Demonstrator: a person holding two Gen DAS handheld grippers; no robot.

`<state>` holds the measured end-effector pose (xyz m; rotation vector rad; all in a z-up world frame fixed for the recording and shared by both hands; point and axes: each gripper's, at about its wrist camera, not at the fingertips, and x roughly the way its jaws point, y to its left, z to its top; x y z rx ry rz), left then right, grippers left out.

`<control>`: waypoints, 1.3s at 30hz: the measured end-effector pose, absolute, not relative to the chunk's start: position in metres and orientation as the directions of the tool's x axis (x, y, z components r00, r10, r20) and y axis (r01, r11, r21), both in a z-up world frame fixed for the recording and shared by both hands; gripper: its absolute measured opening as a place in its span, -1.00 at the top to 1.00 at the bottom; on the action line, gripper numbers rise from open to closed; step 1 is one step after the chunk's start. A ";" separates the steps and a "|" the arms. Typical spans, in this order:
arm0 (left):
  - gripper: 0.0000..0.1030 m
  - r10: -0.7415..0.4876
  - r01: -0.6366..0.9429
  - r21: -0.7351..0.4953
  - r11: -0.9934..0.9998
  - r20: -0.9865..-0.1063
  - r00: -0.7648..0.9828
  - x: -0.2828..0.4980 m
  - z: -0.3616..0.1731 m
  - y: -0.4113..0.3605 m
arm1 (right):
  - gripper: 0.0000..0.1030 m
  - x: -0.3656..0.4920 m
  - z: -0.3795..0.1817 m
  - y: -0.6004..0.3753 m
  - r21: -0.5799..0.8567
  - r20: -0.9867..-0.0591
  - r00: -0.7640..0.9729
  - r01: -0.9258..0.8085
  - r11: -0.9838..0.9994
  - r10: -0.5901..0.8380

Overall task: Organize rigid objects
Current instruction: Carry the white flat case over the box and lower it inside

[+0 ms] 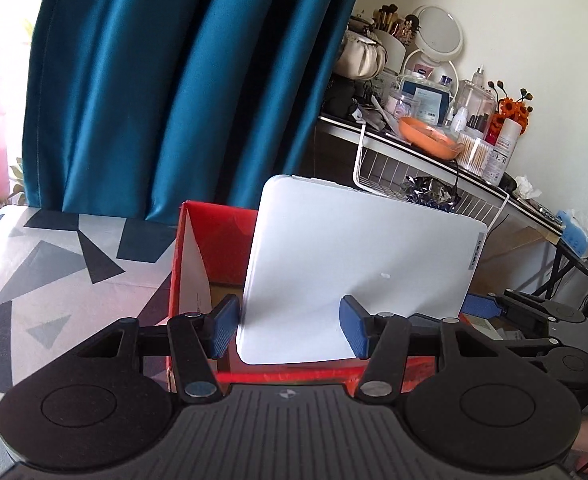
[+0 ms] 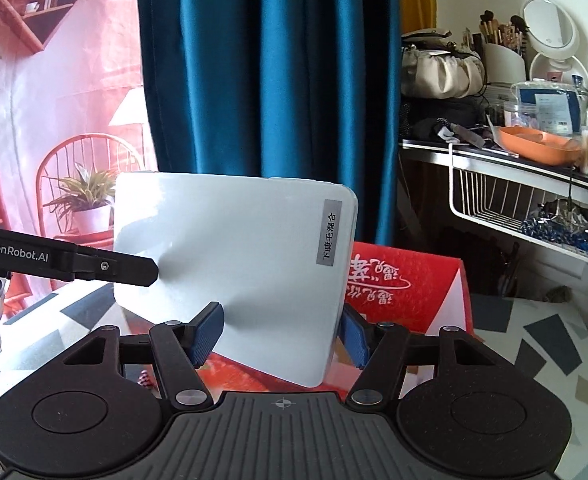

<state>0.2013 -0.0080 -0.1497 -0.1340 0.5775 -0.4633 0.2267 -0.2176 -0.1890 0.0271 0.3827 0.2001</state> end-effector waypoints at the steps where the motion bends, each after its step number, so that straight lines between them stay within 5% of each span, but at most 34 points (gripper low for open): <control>1: -0.13 -0.458 0.384 -0.249 0.889 -0.503 0.733 0.210 -0.151 -0.012 | -0.15 0.236 -0.189 -0.221 0.061 -0.375 0.907 -0.182 0.981 0.191; 14: -0.13 -0.422 0.335 -0.259 0.906 -0.626 0.656 0.276 -0.188 -0.028 | -0.08 0.334 -0.218 -0.233 -0.045 -0.539 0.836 -0.146 0.988 0.099; 20: -0.12 -0.424 0.348 -0.248 0.904 -0.626 0.655 0.282 -0.187 -0.030 | -0.06 0.343 -0.229 -0.241 0.015 -0.586 0.805 -0.106 0.994 0.095; 39: -0.19 -0.327 0.329 -0.105 0.939 -0.573 0.751 0.263 -0.161 -0.033 | -0.12 0.334 -0.214 -0.263 0.011 -0.545 0.838 0.022 1.000 -0.012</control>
